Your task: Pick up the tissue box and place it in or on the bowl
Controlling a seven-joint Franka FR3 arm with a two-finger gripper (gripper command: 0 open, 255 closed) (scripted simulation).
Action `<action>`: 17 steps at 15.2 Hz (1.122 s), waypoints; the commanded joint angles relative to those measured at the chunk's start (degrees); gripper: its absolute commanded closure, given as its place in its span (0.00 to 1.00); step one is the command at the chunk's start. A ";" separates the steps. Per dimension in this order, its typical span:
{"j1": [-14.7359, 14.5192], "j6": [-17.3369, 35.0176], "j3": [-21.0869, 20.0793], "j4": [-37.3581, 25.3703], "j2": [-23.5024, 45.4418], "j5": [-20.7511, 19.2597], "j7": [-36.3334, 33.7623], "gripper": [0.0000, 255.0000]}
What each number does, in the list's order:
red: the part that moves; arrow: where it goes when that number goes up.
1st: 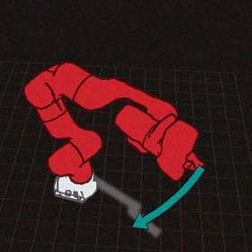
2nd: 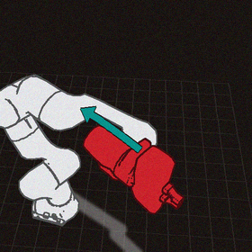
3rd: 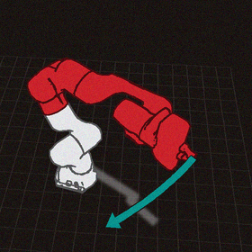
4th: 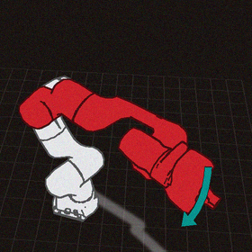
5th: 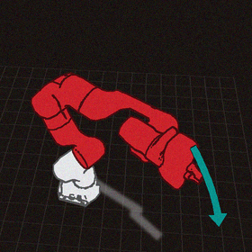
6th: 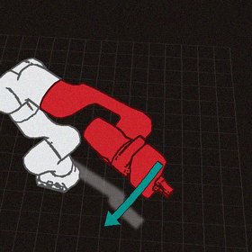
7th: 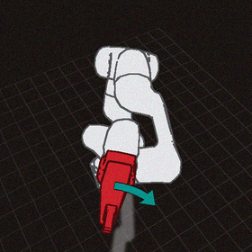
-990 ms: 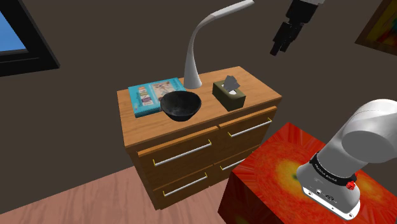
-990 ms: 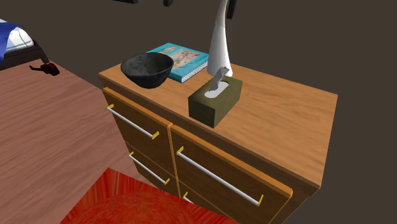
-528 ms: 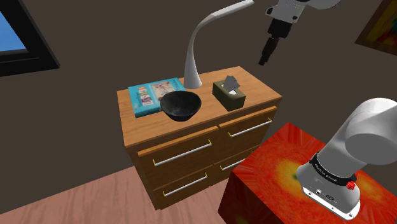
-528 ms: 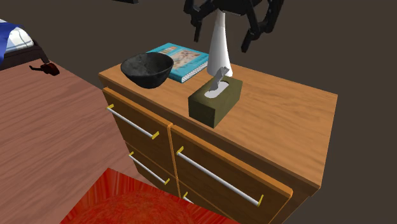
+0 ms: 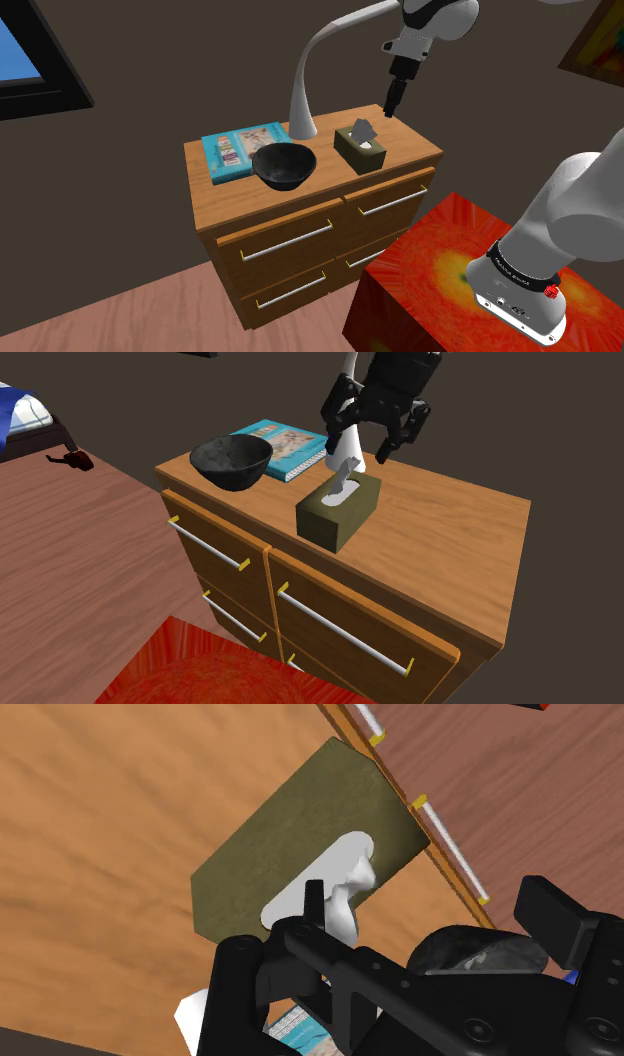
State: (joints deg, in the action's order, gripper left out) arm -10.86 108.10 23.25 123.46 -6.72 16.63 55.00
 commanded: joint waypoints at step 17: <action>-1.38 3.81 -0.43 -1.60 11.46 6.80 11.95 0.00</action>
State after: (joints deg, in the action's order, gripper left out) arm -12.24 111.89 22.82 121.86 4.73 23.42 66.94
